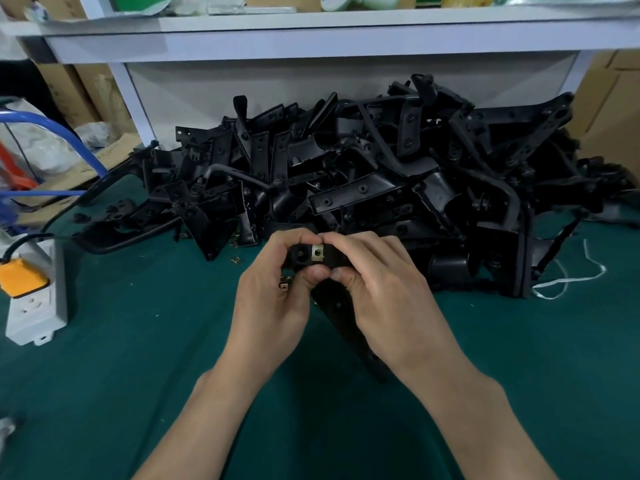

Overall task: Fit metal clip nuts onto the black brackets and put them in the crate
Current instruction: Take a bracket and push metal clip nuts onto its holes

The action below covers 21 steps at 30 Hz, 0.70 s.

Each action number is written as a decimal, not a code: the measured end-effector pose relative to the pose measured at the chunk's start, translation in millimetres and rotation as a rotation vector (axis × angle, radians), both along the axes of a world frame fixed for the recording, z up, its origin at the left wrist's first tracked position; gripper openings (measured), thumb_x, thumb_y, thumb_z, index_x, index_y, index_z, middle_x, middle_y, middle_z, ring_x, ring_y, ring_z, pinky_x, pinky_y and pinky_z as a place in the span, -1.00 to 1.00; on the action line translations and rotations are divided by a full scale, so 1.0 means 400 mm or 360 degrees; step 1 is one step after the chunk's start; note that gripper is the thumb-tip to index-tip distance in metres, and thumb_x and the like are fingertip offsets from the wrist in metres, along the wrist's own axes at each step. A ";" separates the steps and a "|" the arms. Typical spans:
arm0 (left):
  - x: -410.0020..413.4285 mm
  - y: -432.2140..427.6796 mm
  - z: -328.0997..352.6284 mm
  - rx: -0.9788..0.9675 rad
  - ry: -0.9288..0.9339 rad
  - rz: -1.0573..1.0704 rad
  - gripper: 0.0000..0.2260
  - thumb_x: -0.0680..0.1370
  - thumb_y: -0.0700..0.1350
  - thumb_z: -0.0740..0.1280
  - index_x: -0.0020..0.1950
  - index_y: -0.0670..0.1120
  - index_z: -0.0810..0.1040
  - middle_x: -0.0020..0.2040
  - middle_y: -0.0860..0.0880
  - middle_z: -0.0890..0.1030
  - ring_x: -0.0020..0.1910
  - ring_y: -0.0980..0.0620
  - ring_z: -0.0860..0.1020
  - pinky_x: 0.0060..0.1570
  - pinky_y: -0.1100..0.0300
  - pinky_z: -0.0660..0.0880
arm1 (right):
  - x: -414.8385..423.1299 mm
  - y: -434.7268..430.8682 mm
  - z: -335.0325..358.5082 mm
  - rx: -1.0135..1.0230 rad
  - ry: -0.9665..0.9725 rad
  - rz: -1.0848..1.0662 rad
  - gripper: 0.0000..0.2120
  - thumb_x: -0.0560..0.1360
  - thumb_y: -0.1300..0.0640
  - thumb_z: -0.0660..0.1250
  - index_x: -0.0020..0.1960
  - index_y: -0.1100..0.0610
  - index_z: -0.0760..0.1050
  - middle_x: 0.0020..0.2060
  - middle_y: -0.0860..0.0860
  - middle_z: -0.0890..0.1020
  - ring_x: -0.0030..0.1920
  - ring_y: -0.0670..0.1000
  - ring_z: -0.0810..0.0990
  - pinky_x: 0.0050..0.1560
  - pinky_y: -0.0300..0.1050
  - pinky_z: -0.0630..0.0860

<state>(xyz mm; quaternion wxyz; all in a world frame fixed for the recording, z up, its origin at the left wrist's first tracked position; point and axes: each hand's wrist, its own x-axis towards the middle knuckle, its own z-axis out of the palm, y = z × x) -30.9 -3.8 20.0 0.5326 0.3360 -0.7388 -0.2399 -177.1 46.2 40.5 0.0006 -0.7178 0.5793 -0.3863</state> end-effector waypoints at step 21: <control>-0.020 -0.022 -0.016 0.0780 0.0142 -0.0506 -0.74 0.59 0.02 0.27 0.24 0.05 0.62 0.11 0.09 0.70 0.17 0.17 0.62 0.15 0.35 0.48 | -0.056 -0.002 -0.025 0.0966 -0.1429 0.0304 -0.80 0.62 -0.09 0.32 -0.02 -0.05 0.69 -0.23 -0.08 0.68 -0.22 0.00 0.72 -0.20 -0.14 0.65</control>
